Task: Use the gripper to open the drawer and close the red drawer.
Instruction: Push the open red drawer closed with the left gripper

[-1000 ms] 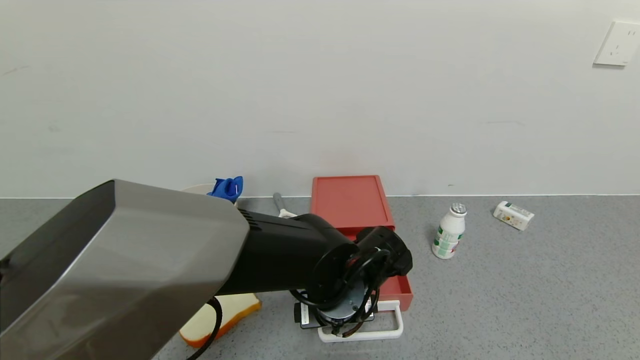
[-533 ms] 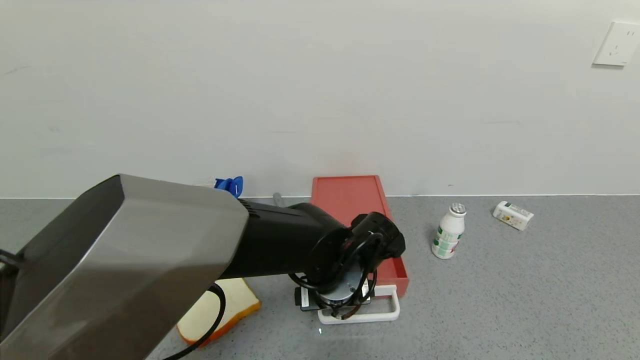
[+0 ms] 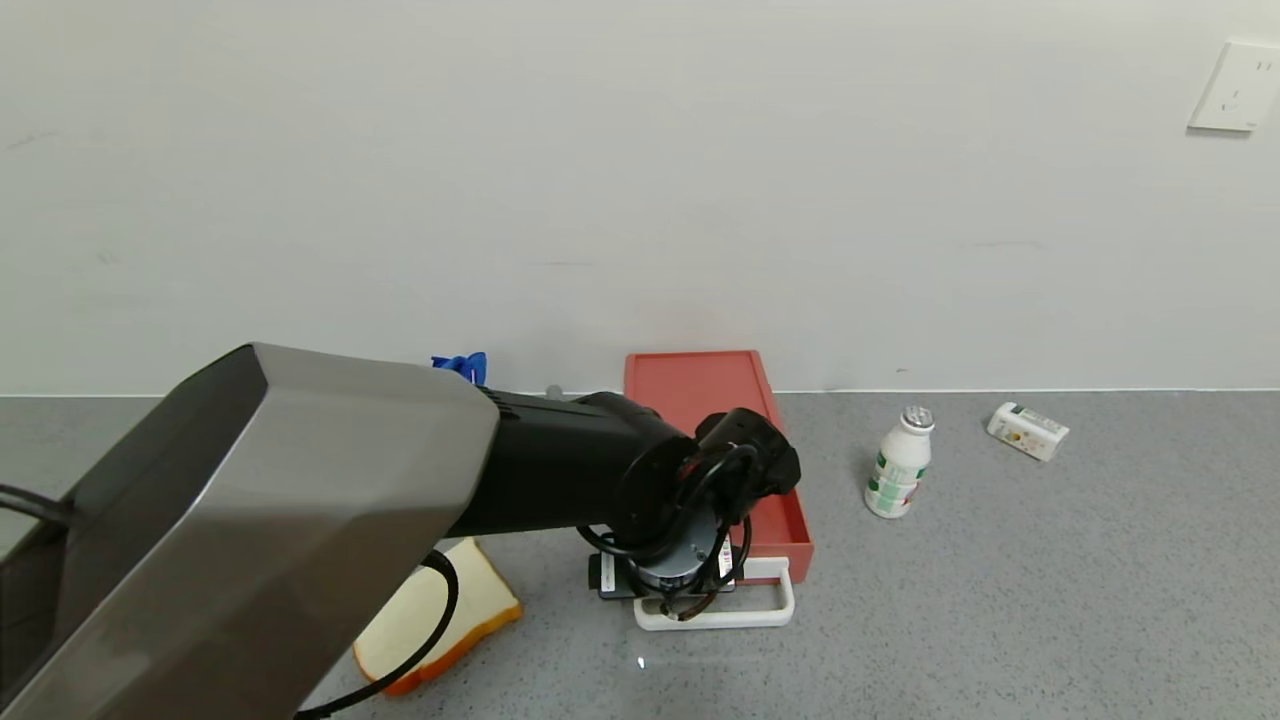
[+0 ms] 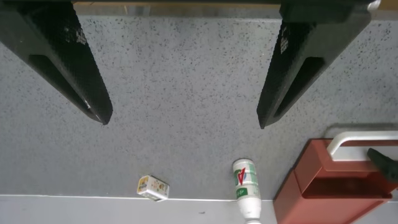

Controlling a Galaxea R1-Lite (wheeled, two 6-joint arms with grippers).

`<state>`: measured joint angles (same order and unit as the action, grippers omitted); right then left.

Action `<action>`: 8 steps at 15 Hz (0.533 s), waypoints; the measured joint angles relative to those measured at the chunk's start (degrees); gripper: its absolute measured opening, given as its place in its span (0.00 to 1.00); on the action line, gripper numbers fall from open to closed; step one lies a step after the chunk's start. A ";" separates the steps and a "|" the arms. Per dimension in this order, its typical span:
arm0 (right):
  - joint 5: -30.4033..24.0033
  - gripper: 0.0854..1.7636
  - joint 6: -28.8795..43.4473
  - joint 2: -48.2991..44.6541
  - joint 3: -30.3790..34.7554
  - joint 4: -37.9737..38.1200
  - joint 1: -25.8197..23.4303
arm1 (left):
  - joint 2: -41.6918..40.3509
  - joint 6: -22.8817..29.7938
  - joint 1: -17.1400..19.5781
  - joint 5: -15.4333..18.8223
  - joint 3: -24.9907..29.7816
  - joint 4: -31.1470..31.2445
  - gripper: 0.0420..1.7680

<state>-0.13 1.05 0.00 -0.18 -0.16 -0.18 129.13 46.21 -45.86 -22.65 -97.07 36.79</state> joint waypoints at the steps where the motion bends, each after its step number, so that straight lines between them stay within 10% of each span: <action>1: -0.02 0.97 -0.01 0.00 0.00 0.00 0.00 | 0.16 -0.77 0.38 -0.02 -0.50 -0.16 0.97; 8: 0.00 0.97 -0.01 0.00 0.00 0.00 0.00 | 1.99 -4.71 2.01 0.05 -4.35 -0.06 0.97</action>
<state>-0.13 1.04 0.00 -0.18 -0.16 -0.18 131.12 41.51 -43.85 -22.60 -101.43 36.73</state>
